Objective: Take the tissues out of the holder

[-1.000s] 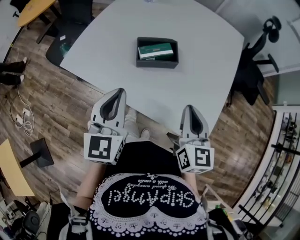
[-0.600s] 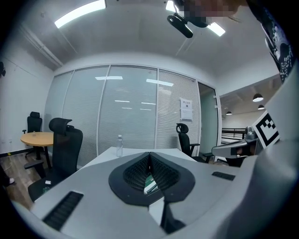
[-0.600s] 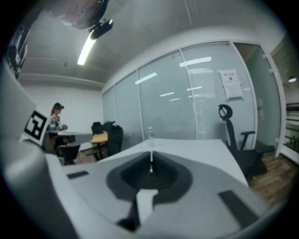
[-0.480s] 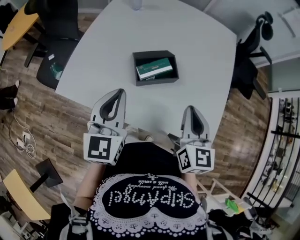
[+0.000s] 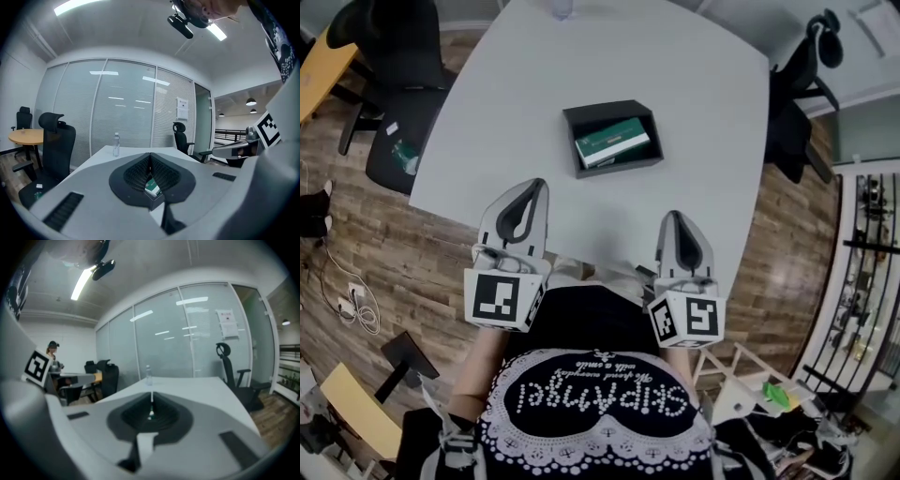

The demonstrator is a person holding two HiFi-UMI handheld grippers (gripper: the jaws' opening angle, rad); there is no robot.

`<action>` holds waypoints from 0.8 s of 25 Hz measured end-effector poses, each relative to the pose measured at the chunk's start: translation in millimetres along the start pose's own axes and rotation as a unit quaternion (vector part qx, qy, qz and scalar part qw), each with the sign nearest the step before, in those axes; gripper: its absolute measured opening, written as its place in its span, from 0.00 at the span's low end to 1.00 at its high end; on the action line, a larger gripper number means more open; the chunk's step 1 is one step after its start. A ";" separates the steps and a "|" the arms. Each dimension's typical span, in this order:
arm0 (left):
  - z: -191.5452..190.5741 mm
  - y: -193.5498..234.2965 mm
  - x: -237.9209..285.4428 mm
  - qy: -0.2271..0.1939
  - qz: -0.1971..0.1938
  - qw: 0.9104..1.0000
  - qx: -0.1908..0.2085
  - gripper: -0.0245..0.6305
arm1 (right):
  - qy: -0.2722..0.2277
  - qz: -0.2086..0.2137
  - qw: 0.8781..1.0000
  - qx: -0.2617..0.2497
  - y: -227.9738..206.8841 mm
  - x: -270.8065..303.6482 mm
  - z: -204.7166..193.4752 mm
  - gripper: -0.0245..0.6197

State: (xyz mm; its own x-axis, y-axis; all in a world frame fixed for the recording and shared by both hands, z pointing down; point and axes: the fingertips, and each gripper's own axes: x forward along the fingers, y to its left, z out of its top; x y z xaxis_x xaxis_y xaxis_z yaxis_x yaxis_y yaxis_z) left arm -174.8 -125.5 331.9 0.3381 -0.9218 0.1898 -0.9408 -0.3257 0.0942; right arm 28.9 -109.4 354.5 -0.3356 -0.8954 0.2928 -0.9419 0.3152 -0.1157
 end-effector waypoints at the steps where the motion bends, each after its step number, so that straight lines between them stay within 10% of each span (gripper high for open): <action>1: -0.9 1.4 0.7 0.002 -0.001 1.000 0.002 0.07 | 0.002 -0.002 1.000 0.001 1.2 -0.3 -0.8 0.09; 20: -9.0 6.2 3.6 0.008 0.011 1.000 -0.003 0.07 | 0.018 0.017 1.000 -0.001 2.8 10.7 -6.9 0.09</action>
State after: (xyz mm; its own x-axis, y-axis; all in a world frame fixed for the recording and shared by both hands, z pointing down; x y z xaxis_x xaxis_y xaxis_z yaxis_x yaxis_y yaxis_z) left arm -179.2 -129.0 342.0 0.3176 -0.9253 0.2073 -0.9479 -0.3039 0.0958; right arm 22.6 -115.9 363.8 -0.3680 -0.8718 0.3233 -0.9298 0.3461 -0.1251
